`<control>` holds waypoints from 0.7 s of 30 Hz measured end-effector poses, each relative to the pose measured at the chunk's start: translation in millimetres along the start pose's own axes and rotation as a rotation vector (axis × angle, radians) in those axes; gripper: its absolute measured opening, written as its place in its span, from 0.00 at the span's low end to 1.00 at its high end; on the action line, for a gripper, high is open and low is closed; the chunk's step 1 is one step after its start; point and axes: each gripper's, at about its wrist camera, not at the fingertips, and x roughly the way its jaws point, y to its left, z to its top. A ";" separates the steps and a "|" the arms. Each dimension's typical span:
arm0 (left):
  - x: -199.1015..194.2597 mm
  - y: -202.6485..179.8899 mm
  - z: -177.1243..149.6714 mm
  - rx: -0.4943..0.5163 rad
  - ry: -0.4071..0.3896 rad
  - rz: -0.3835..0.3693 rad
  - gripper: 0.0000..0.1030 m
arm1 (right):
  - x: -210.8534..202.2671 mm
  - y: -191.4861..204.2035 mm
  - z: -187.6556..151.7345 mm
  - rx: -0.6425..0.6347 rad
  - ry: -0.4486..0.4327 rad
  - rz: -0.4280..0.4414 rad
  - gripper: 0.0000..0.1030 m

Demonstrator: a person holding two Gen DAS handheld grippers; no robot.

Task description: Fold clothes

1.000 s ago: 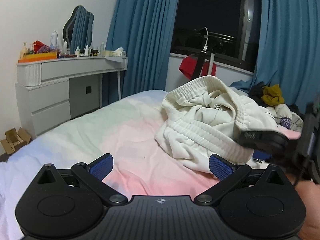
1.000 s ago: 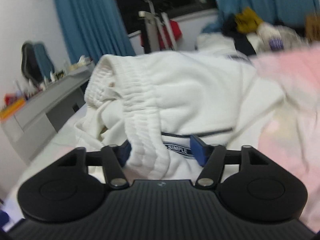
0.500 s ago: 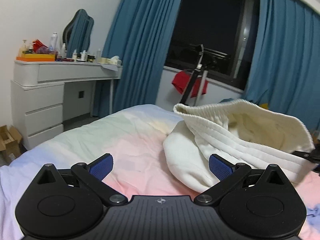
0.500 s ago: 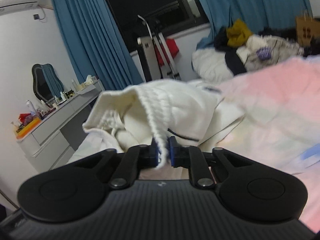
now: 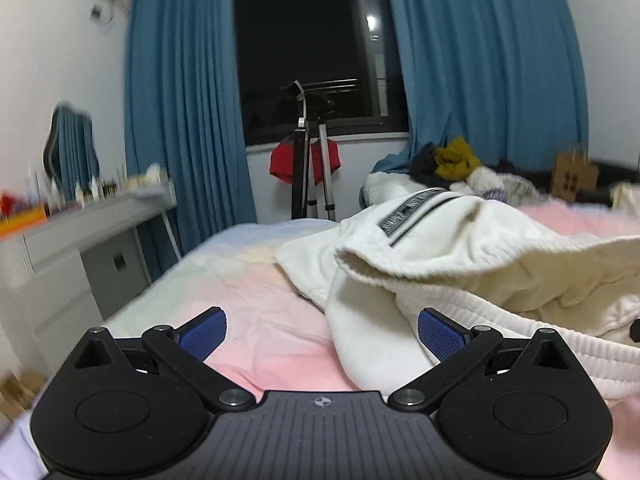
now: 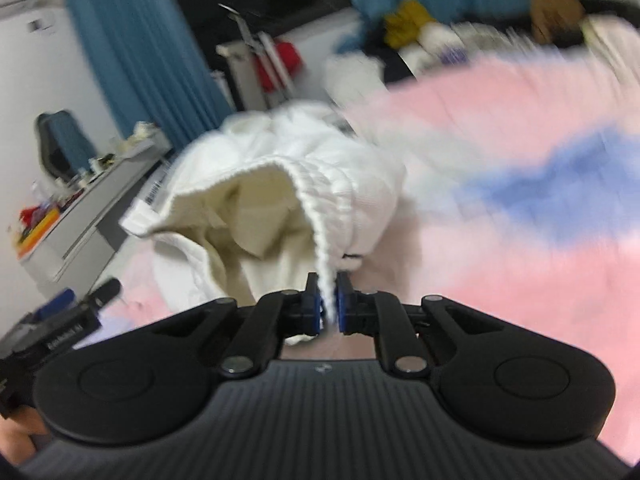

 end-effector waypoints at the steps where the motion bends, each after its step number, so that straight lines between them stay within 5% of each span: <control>1: 1.3 -6.4 -1.5 0.027 -0.001 0.011 1.00 | 4.6 -2.1 -3.9 0.011 0.018 -0.007 0.11; 6: 12.8 -36.0 0.3 0.174 -0.010 0.049 0.99 | 15.8 2.2 -10.7 -0.027 0.004 -0.036 0.11; 15: 36.7 -97.2 27.0 0.453 -0.038 -0.132 0.96 | 30.5 -17.4 -21.0 0.073 0.047 0.017 0.11; 21: 61.3 -135.4 24.5 0.570 -0.041 -0.137 0.97 | 25.7 -21.2 -19.0 0.122 0.030 0.061 0.11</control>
